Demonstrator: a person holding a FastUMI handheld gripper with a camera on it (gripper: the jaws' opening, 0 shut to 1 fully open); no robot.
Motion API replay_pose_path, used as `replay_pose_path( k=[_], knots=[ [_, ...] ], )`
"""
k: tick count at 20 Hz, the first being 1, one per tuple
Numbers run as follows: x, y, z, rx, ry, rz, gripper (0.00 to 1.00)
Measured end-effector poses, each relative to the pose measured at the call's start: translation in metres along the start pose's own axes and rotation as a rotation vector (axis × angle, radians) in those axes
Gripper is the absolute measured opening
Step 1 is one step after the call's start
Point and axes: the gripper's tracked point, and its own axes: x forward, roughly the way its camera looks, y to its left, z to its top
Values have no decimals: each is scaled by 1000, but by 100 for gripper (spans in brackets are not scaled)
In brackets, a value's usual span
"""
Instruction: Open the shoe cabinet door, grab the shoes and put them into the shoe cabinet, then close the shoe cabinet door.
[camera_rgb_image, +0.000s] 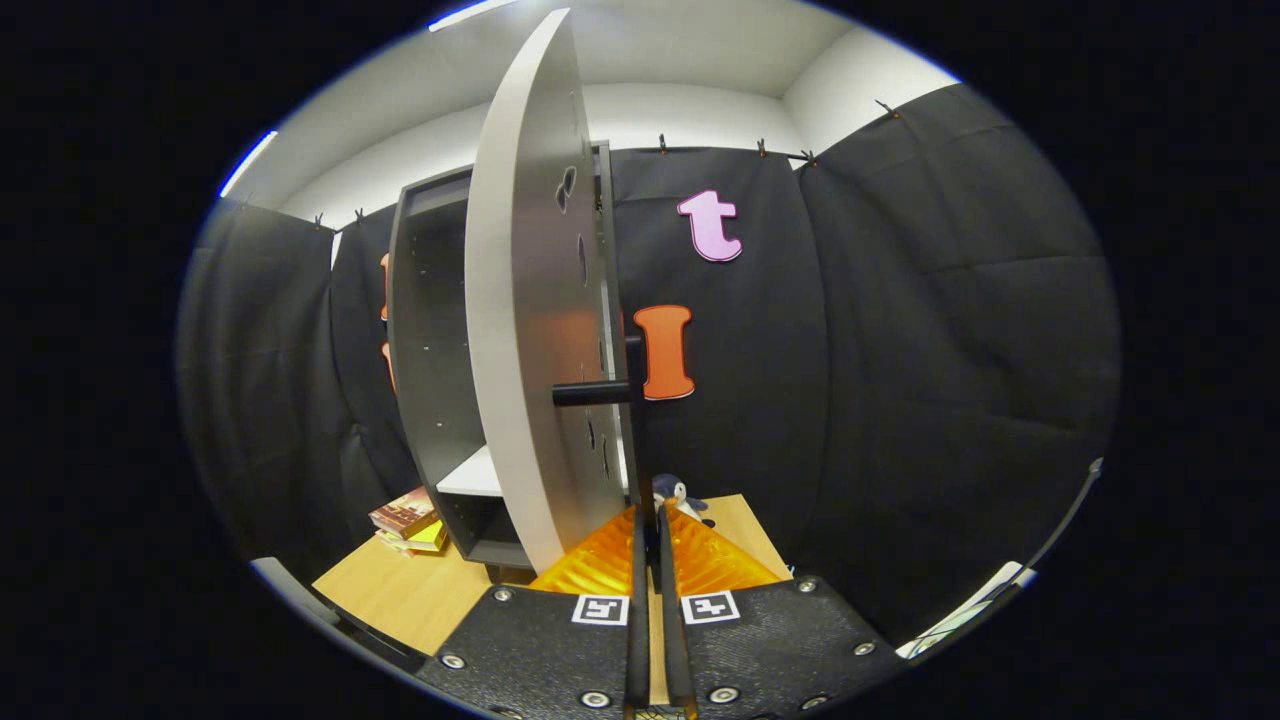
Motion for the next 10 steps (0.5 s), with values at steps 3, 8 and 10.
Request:
replay_pose_path(
  k=[3, 8, 10],
  knots=[
    [1, -2, 3, -28, -20, 0, 6],
    [0, 1, 8, -51, -43, 35, 6],
    [-1, 1, 9, -55, -46, 37, 6]
  ],
)
